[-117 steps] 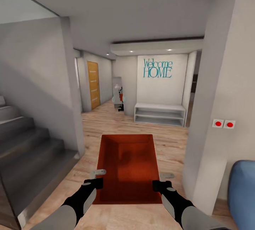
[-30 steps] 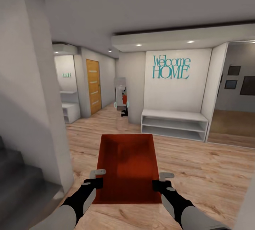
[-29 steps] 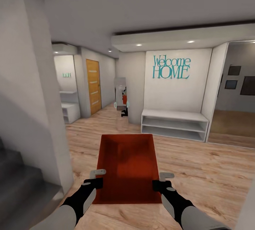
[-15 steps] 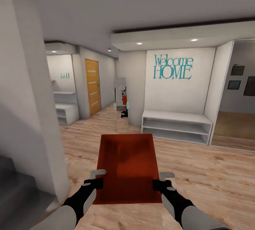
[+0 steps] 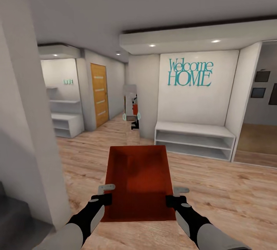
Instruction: Move the two storage containers from the living room to the garage. In the garage, place one container on the floor and stack the other container on top of it (either order is fine).
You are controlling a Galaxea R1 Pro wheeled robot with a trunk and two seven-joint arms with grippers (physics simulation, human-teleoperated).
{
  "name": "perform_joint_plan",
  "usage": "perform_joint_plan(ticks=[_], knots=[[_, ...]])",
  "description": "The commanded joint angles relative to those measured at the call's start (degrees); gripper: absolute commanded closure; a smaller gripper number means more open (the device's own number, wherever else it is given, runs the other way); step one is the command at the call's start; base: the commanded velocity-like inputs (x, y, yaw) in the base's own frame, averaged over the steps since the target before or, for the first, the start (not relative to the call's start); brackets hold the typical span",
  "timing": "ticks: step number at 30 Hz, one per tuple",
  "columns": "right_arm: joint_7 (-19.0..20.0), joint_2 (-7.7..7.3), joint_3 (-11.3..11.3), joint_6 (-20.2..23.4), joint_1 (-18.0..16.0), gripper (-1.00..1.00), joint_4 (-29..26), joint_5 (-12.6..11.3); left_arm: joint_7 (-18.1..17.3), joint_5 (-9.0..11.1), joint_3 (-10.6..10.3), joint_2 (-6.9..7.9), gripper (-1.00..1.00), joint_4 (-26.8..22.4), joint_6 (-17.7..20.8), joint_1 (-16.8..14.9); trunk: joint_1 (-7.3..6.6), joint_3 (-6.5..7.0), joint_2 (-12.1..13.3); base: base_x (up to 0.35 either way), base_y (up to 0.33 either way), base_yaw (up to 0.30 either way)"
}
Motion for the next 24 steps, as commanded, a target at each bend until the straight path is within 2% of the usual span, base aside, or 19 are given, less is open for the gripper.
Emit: perform_joint_plan(ticks=[1, 24], knots=[[-5.9, -0.09, -1.3, -0.2, 0.0, 1.00, 0.2, -0.6, 0.6, -0.7, 0.5, 0.65, 1.00, -0.3, -1.4, 0.0, 0.05, -0.02, 0.0, 0.322, 0.000, 0.000], [-5.8, -0.09, -1.3, -0.2, 0.0, 1.00, 0.2, -0.6, 0.7, -0.6, 0.5, 1.01, 1.00, -0.3, -1.4, 0.0, 0.05, -0.02, 0.0, 0.322, 0.000, 0.000]])
